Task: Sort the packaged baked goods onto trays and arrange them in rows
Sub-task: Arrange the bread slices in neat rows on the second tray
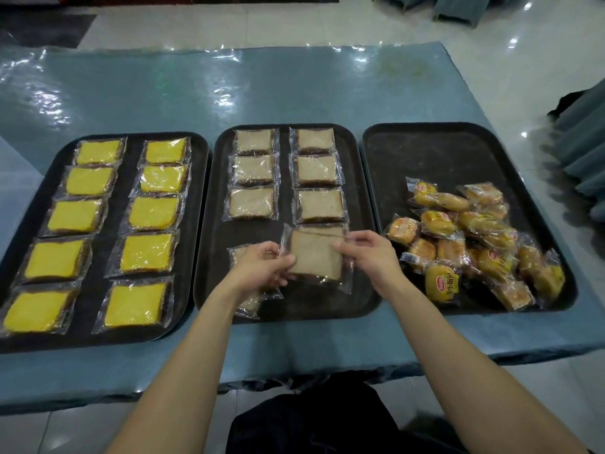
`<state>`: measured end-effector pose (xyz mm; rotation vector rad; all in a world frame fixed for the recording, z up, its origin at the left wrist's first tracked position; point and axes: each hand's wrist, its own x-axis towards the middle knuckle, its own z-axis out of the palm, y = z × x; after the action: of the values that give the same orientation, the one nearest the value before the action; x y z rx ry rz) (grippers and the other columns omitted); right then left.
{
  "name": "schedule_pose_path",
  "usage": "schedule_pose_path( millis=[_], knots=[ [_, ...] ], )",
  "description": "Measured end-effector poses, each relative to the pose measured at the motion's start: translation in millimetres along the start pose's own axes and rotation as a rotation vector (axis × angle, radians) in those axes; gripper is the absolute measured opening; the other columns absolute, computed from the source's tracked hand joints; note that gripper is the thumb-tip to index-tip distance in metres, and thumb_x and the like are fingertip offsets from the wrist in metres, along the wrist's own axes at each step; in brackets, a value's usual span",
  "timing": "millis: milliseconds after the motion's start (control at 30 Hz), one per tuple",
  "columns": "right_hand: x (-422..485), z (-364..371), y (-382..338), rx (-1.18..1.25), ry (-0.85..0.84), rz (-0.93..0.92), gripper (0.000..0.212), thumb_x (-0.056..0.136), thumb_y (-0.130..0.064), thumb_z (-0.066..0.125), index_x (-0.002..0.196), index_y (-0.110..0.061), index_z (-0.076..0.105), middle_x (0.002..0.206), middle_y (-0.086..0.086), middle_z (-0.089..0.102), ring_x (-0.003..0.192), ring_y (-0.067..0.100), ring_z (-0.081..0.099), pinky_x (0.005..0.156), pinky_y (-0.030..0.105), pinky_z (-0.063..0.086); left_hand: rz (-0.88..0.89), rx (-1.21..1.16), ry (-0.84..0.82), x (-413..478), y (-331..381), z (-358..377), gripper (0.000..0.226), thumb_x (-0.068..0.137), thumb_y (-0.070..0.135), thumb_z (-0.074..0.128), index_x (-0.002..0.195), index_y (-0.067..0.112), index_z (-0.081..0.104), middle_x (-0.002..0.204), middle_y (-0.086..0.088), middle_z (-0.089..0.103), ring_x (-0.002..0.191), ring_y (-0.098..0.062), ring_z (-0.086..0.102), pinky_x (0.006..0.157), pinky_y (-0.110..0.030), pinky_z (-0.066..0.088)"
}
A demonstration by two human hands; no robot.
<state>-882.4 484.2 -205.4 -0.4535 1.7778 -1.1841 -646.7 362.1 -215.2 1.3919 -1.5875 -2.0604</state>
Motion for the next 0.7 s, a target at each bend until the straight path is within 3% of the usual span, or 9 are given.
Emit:
schedule_pose_path(
  millis=[67,133,267,400,700],
  knots=[
    [-2,-4,21,-0.103,0.144,0.046,0.051,0.080,-0.028,0.098,0.121,-0.017,0.071,0.112,0.000,0.077,0.105,0.018,0.076,0.097,0.043,0.063,-0.045,0.242,-0.018,3,-12,9,0.022,0.094,0.020,0.087,0.099,0.008,0.068,0.092,-0.012,0.082,0.071,-0.024,0.074,0.066,-0.038,0.062],
    [-3,-5,42,-0.261,0.179,0.026,0.041,0.083,-0.021,0.095,0.116,-0.017,0.073,0.106,-0.004,0.076,0.102,0.014,0.074,0.099,0.040,0.062,-0.053,0.528,0.049,8,-24,21,0.025,0.090,0.030,0.091,0.094,0.015,0.071,0.089,-0.003,0.082,0.065,-0.019,0.073,0.059,-0.034,0.060],
    [-9,-1,56,-0.500,0.186,-0.079,0.022,0.091,-0.014,0.084,0.109,-0.021,0.074,0.097,-0.009,0.074,0.094,0.007,0.071,0.089,0.030,0.061,-0.016,0.877,0.207,16,-33,37,0.038,0.083,0.045,0.094,0.073,0.017,0.070,0.073,0.001,0.077,0.075,-0.021,0.075,0.067,-0.033,0.056],
    [-15,-2,55,-0.625,0.208,-0.114,0.022,0.096,-0.019,0.078,0.116,-0.024,0.071,0.096,-0.011,0.070,0.089,0.005,0.067,0.078,0.027,0.059,-0.046,1.006,0.191,19,-32,47,0.039,0.085,0.047,0.092,0.070,0.017,0.072,0.067,0.002,0.076,0.072,-0.018,0.076,0.074,-0.037,0.063],
    [-15,-1,59,-0.798,0.160,-0.091,0.034,0.104,-0.025,0.071,0.136,-0.016,0.065,0.109,-0.001,0.075,0.097,0.017,0.070,0.085,0.038,0.062,-0.077,0.987,0.124,16,-30,55,0.039,0.094,0.046,0.085,0.078,0.011,0.074,0.055,0.003,0.073,0.062,-0.010,0.078,0.079,-0.038,0.067]
  ],
)
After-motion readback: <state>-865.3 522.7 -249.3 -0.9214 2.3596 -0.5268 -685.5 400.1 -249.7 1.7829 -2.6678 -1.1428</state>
